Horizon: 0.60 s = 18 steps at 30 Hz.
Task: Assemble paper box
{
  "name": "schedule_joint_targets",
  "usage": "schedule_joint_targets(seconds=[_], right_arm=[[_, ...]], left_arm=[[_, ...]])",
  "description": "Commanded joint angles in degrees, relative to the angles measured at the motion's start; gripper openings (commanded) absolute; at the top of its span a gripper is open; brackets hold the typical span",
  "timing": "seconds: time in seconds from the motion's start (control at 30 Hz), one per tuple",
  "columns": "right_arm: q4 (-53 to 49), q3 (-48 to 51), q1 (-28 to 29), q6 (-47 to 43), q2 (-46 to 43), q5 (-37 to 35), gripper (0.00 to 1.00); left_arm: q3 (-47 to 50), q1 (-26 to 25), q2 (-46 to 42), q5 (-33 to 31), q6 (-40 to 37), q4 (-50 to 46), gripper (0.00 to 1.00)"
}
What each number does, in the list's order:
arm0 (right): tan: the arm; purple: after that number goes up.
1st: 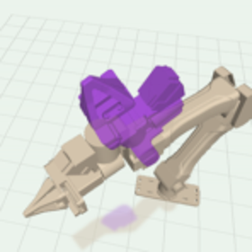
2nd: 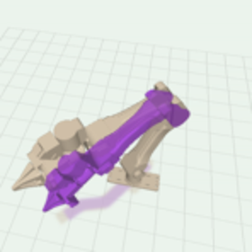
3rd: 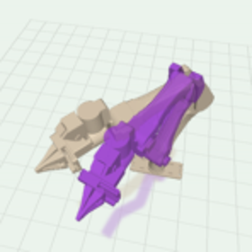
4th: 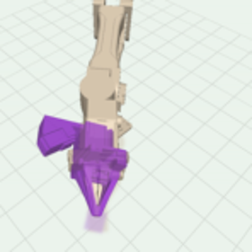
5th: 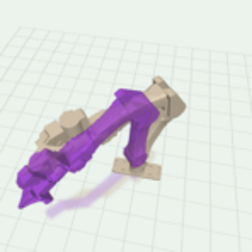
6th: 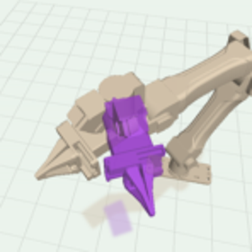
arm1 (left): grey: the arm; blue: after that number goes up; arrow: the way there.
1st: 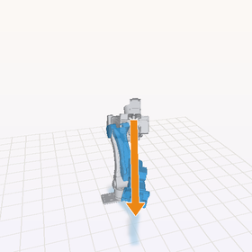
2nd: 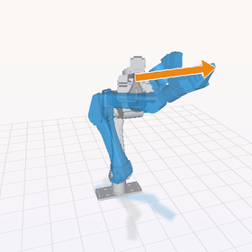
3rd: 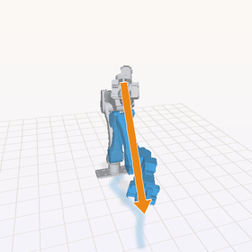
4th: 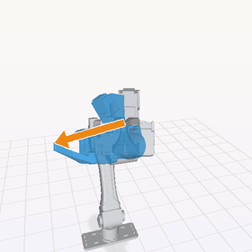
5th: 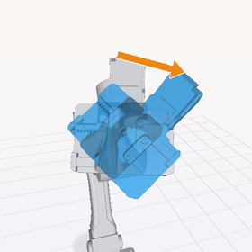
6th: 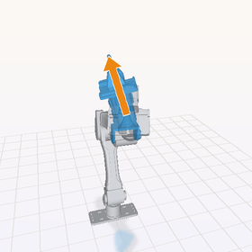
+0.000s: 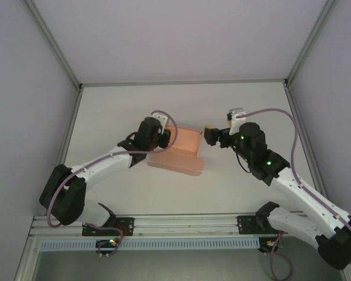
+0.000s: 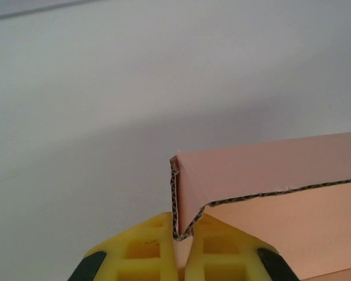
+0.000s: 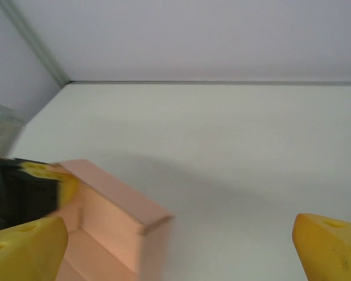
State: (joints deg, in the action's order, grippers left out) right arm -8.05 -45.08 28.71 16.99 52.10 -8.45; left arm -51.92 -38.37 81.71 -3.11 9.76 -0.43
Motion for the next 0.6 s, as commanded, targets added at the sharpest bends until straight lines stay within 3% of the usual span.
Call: schedule_joint_targets(seconds=[0.0, 0.13, 0.23, 0.43, 0.57], right_arm=[[-12.6, 0.2, -3.5, 3.2, -2.4, -1.8, 1.00], [-18.1, 1.8, -6.2, 5.1, -4.2, -1.4, 1.00], [-18.1, 3.7, -7.1, 5.3, -5.1, -0.1, 1.00], [-19.7, 4.6, -8.4, 4.9, -6.4, 0.0, 1.00], [-20.0, 5.6, -9.3, 4.7, -7.6, 0.4, 1.00]], left_arm=[[-6.9, 3.7, 0.9, 16.4, -19.3, -13.8, 0.00], [-14.5, 0.5, 5.2, 17.3, -39.1, -28.3, 0.00], [-22.5, -3.8, 12.1, 14.4, -48.2, -39.4, 0.00], [-37.9, -7.8, 28.8, 8.2, -53.6, -50.9, 0.00], [-43.1, -9.7, 36.6, 4.2, -55.7, -51.2, 0.00]])
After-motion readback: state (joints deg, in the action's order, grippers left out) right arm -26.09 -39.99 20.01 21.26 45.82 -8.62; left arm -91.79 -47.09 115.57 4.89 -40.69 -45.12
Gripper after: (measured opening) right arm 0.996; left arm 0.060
